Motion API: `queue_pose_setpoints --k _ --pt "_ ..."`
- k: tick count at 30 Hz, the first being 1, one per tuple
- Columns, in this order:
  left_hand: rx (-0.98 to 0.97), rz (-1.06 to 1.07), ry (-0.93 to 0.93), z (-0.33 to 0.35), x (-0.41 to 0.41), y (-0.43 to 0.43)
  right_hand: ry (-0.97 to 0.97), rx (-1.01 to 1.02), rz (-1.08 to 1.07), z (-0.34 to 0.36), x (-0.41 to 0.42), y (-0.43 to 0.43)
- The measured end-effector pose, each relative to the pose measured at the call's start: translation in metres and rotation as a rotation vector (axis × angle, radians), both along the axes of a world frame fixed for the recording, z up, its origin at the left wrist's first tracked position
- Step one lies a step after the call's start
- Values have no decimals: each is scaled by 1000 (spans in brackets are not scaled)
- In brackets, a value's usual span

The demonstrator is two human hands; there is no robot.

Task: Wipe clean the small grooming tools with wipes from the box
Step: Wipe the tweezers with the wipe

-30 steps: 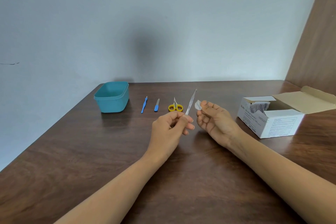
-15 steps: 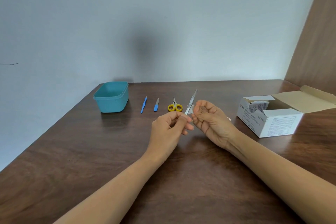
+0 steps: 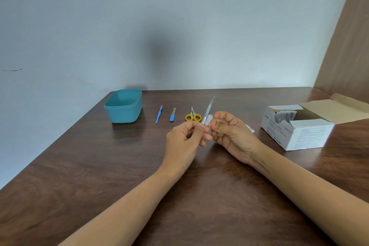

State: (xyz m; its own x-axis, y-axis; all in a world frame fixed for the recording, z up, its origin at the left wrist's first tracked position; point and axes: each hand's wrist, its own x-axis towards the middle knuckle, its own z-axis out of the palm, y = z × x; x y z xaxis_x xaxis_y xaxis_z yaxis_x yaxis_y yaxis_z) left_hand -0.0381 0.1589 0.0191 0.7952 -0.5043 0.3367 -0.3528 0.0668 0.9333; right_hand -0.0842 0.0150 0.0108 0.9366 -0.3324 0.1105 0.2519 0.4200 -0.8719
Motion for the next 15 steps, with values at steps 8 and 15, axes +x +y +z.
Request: queue_pose_setpoints --k 8,15 --pt "10 11 -4 -1 0 -1 13 -29 24 1 -2 1" --pt "-5 38 8 -2 2 -2 17 -94 -12 4 -4 7"
